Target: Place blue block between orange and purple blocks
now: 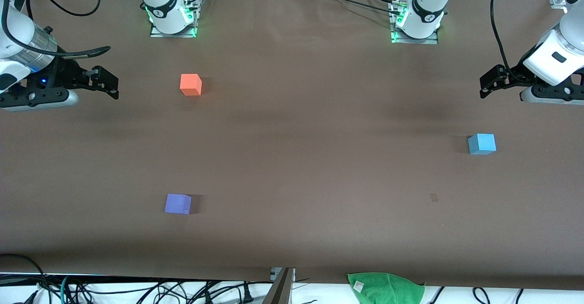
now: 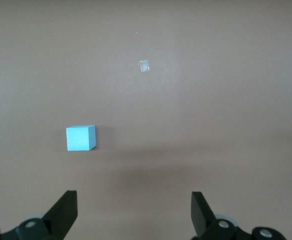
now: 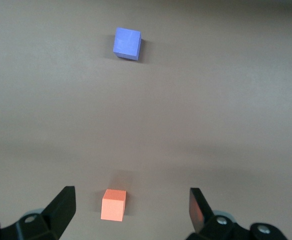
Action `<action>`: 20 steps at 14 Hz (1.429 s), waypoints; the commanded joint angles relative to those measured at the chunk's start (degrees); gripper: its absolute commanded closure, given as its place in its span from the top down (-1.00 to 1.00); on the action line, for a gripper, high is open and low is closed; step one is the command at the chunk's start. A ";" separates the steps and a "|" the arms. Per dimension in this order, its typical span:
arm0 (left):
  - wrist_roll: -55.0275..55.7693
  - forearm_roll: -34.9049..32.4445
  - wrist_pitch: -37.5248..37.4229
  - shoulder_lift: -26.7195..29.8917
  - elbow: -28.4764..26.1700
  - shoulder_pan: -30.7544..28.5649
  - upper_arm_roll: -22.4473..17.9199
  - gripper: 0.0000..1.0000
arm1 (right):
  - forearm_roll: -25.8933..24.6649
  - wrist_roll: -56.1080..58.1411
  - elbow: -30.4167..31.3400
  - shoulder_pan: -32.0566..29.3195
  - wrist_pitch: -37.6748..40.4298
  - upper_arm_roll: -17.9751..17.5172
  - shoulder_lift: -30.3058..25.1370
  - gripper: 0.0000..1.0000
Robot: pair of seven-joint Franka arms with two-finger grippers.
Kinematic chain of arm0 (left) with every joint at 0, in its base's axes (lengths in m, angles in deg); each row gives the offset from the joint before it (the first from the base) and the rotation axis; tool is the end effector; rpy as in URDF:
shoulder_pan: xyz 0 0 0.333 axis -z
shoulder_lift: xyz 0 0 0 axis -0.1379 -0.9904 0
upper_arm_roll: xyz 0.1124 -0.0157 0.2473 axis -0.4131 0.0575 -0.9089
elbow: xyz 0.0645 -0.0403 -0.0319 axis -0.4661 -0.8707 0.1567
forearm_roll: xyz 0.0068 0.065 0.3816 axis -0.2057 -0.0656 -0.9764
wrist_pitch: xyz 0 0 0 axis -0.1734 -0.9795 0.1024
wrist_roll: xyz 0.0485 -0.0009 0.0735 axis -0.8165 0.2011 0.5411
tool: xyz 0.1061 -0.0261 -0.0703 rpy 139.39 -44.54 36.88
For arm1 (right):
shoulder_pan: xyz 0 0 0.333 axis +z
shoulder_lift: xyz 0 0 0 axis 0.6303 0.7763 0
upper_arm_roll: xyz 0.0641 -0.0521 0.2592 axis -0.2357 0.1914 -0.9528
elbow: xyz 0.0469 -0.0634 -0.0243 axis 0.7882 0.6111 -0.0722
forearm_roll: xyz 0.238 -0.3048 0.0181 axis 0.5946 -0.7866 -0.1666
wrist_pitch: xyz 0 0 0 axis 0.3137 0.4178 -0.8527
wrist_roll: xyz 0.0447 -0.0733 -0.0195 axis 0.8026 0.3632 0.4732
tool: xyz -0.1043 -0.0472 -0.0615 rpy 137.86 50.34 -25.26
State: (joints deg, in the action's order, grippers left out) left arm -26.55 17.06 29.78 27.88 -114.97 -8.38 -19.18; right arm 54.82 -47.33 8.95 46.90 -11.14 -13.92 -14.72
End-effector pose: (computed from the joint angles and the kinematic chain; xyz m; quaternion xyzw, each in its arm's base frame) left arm 0.5415 -0.0212 0.5135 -0.9997 0.0231 -0.0045 0.0115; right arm 0.5634 0.0771 0.5248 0.9981 0.0617 0.0036 0.0069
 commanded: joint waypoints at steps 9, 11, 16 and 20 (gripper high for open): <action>-0.04 0.83 -1.86 -1.04 2.32 -0.08 -0.34 1.00 | -0.13 0.35 -0.93 -0.09 0.89 0.07 0.12 0.99; -0.03 0.48 -3.96 -1.91 2.67 -0.08 -0.34 1.00 | -0.13 0.35 -0.93 0.00 0.89 0.07 0.12 0.99; 0.32 0.48 -8.37 -7.34 6.52 -0.34 -0.69 1.00 | -0.13 0.35 -0.93 -0.09 0.89 0.07 0.12 0.99; -2.13 0.30 -8.55 -13.86 11.11 -4.73 -0.87 1.00 | -0.13 0.18 -0.93 -0.09 0.89 0.07 0.12 0.99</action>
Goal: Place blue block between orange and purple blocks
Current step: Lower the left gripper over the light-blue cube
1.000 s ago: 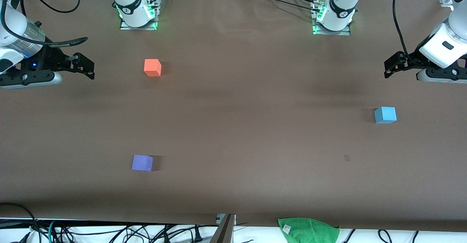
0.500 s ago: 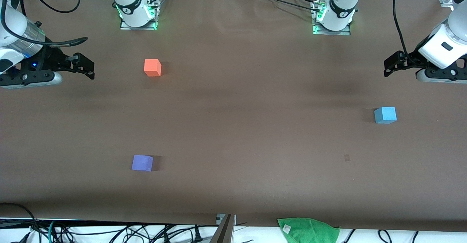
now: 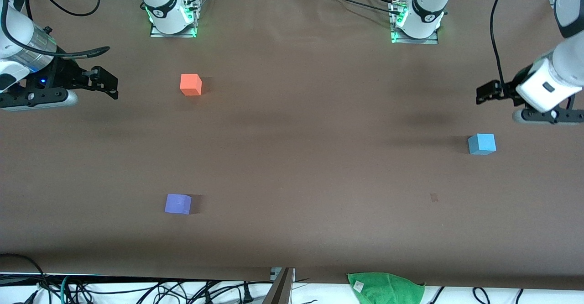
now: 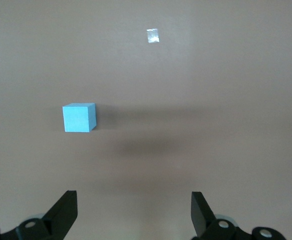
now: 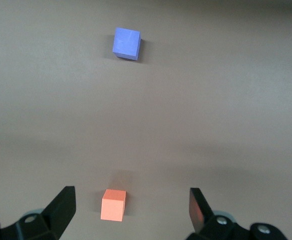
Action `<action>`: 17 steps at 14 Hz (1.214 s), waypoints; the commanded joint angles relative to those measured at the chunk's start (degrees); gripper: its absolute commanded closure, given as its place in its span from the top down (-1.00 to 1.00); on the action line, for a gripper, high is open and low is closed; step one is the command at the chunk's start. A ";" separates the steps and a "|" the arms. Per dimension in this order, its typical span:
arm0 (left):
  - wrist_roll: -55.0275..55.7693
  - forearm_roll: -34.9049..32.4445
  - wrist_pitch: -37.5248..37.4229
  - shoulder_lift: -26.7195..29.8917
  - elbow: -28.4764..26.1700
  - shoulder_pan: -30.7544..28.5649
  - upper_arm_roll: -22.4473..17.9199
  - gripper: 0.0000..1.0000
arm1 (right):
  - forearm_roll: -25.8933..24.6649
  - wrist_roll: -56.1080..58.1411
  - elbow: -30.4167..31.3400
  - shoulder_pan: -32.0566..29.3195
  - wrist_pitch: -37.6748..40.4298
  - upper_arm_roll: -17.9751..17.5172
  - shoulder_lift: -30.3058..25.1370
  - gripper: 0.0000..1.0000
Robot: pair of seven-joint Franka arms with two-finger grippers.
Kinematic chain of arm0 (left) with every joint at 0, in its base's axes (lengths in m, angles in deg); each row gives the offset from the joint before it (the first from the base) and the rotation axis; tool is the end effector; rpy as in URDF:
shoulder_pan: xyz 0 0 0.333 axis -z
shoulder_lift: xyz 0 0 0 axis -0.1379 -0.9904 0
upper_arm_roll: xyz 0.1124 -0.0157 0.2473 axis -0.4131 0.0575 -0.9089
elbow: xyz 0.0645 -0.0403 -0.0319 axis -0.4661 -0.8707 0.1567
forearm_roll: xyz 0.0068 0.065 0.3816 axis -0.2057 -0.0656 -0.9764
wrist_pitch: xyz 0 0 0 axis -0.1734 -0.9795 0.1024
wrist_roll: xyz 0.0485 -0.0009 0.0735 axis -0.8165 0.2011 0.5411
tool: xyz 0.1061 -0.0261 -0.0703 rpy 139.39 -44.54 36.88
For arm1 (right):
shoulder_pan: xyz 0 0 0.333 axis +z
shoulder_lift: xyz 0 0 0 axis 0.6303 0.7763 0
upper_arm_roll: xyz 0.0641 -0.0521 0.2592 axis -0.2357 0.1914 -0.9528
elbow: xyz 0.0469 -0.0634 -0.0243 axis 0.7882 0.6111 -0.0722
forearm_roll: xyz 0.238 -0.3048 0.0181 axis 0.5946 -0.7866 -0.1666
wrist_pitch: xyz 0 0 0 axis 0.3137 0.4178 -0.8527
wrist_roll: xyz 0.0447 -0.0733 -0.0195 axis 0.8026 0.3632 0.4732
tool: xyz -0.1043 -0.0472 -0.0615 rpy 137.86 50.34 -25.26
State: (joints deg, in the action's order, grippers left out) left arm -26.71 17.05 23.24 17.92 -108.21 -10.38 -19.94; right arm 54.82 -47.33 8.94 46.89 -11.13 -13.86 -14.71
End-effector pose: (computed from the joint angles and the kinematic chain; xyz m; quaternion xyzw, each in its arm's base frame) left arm 0.5668 0.0064 0.4630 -0.9967 0.0002 0.0806 0.0078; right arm 0.5635 0.0765 0.5248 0.9981 0.0611 0.0035 0.0070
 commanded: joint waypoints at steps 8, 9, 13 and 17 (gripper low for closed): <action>-11.38 -4.88 16.50 -17.09 -0.45 -11.69 -0.11 1.00 | -0.13 0.09 -0.92 -0.17 0.88 0.09 0.20 0.99; -11.39 -4.88 20.71 -16.83 -4.48 -12.22 -0.11 1.00 | -0.13 0.09 -0.92 -0.17 0.80 0.09 0.20 0.99; -16.29 -5.32 36.98 -16.74 -16.36 -14.23 -0.11 1.00 | -0.13 0.18 -0.92 -0.17 0.88 0.09 0.20 0.99; -18.05 -5.41 43.77 -17.35 -21.31 -14.77 0.06 1.00 | -0.13 0.09 -0.92 -0.17 0.80 0.09 0.20 0.99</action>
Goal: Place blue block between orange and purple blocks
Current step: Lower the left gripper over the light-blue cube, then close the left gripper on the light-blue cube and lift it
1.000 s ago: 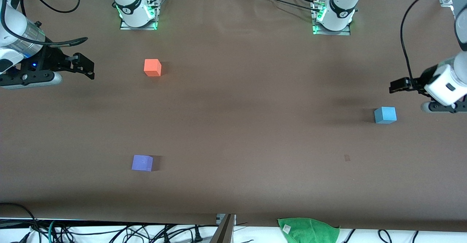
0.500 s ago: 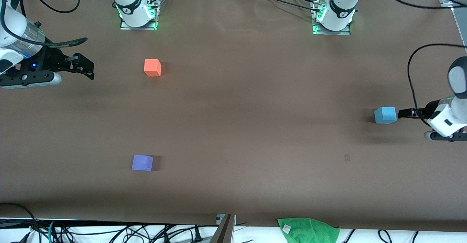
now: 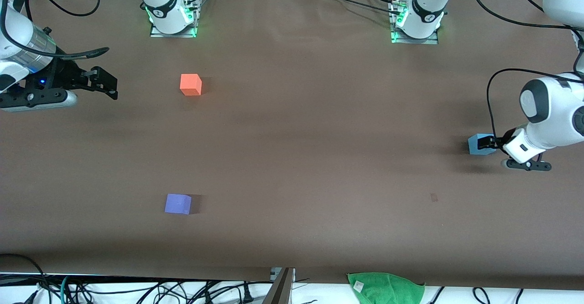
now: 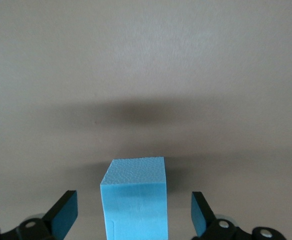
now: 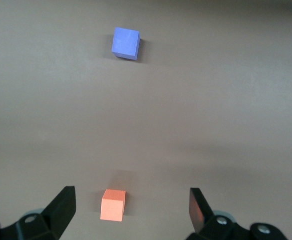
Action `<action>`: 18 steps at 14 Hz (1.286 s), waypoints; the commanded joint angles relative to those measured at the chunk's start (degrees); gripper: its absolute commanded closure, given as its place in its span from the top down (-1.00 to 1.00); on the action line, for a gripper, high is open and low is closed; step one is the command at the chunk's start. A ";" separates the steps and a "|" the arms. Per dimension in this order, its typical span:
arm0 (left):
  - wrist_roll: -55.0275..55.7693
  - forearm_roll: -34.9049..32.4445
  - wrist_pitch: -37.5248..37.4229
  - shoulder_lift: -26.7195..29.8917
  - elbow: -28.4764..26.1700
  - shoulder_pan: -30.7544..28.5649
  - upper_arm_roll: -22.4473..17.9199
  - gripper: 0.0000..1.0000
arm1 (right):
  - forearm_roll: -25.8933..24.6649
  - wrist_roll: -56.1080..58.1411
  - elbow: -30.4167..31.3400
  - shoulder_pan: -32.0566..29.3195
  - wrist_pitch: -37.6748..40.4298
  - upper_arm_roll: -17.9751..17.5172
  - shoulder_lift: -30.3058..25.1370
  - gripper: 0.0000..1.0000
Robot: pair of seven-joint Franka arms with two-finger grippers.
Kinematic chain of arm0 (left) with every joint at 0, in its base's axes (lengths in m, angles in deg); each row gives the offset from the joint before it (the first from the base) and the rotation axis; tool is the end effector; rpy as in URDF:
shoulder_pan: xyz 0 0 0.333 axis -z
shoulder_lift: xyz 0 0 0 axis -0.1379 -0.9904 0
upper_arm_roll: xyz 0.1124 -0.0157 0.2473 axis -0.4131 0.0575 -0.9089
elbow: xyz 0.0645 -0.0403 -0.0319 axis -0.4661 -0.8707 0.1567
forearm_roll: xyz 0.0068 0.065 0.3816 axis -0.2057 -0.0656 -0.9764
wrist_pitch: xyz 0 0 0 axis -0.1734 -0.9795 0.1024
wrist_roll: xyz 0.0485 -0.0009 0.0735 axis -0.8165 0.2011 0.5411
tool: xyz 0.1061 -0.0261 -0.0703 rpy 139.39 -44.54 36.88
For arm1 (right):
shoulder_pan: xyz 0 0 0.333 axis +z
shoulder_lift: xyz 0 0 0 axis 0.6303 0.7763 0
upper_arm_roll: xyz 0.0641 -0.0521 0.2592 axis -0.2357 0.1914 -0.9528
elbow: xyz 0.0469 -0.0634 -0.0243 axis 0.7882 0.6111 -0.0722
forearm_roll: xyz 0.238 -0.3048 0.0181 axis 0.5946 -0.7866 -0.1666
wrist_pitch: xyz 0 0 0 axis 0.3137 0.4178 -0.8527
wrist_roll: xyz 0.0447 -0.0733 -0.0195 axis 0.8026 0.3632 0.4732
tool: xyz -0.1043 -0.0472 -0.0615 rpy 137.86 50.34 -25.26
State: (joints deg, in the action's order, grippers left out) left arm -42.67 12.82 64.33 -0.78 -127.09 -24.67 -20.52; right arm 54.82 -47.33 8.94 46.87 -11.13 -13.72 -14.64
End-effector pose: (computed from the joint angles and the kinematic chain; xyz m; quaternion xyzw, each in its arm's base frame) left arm 0.5589 0.1550 0.1787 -0.9975 0.0412 0.0553 0.0130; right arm 0.5640 0.0750 0.5241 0.9982 0.0598 0.0029 0.0071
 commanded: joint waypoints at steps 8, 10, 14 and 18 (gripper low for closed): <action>-4.21 -1.26 4.89 -3.31 -2.60 -2.15 0.64 1.00 | -0.05 0.01 -0.91 -0.15 0.79 -0.04 0.12 0.99; -4.21 -1.17 4.72 -3.57 -2.52 -2.94 0.73 0.81 | -0.05 0.09 -1.00 -0.15 0.79 -0.04 0.12 0.99; -4.03 -0.47 0.34 -3.49 -1.64 -3.38 0.99 -0.91 | -0.05 0.09 -0.91 -0.15 0.79 -0.04 0.12 0.99; -3.86 -0.47 -6.24 -0.69 2.30 -2.77 1.43 -0.90 | -0.05 0.01 -0.91 -0.15 0.79 -0.04 0.12 0.99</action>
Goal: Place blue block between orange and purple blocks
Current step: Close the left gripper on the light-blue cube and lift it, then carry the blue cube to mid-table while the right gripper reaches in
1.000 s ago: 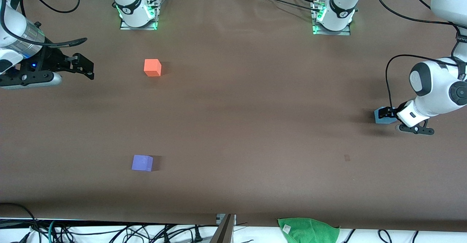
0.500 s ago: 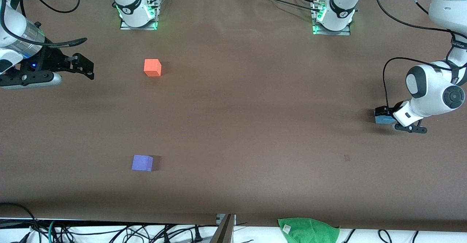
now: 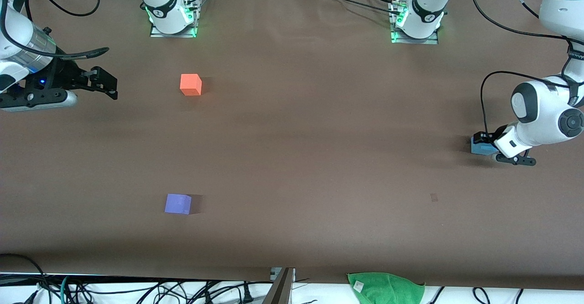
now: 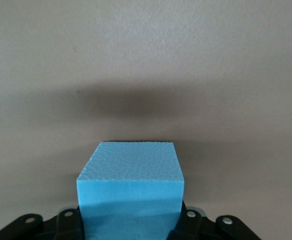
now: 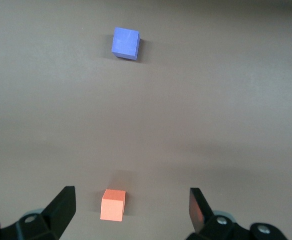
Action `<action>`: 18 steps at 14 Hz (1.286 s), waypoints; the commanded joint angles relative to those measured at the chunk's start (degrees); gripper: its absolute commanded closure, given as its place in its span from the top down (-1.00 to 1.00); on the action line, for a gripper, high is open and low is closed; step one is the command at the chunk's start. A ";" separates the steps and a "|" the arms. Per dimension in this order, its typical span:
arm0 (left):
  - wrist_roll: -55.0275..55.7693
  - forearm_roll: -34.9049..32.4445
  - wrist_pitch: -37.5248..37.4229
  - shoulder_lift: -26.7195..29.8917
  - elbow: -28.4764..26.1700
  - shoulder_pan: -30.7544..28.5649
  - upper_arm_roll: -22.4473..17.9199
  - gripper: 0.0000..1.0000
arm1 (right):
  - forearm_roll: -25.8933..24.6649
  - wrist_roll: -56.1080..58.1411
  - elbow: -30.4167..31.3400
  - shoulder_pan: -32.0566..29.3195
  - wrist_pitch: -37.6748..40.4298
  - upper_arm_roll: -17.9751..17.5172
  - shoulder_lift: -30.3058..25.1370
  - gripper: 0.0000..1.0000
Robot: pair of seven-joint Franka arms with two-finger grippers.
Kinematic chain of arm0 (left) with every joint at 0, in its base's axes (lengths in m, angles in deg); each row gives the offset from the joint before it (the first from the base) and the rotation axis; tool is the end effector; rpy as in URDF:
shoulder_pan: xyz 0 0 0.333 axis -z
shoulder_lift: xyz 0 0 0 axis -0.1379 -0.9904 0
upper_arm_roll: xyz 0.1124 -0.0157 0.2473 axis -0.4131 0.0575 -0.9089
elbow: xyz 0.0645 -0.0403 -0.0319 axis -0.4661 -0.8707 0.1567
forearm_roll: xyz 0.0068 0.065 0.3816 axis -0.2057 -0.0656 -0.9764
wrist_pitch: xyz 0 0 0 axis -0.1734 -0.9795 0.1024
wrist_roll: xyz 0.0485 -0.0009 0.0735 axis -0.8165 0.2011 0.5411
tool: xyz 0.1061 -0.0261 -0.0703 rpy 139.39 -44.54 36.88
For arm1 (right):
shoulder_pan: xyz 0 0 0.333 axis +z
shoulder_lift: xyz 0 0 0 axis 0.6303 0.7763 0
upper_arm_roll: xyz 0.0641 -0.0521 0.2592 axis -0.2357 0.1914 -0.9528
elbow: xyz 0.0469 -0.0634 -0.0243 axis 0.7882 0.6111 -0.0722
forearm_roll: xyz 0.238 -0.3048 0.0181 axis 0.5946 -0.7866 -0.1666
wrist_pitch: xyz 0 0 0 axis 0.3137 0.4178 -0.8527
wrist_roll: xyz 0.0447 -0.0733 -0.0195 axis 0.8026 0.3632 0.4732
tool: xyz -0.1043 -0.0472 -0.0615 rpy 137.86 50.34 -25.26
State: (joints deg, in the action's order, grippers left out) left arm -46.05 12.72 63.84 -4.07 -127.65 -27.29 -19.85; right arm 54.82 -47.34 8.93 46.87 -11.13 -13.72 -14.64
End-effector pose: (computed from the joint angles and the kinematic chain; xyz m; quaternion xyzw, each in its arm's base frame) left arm 0.5393 0.1691 0.1417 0.9944 -0.0546 -0.0902 0.0053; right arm 0.5640 0.0750 0.5242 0.9982 0.0597 0.0030 0.0071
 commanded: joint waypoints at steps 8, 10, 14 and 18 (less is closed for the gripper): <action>5.10 0.06 -32.58 3.49 21.68 5.71 16.14 -0.90 | 0.04 -0.08 -0.91 -0.32 0.26 -0.05 0.12 0.99; 9.86 4.52 -32.49 3.06 22.74 11.95 16.41 -0.79 | 0.04 0.01 -0.91 -0.41 0.26 0.04 0.21 0.99; 31.63 7.36 -31.79 -2.20 27.66 28.55 16.32 -0.74 | -0.05 0.10 -0.91 -0.76 0.70 0.04 0.47 0.99; 48.34 7.10 -19.54 -11.78 34.69 42.01 16.14 -0.74 | -0.48 0.45 -1.00 -0.32 0.27 -0.13 2.57 0.99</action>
State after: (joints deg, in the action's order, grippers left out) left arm -3.84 19.24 40.31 -9.67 -98.78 9.97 -2.56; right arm 54.82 -47.36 8.96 46.68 -11.14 -13.49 -14.09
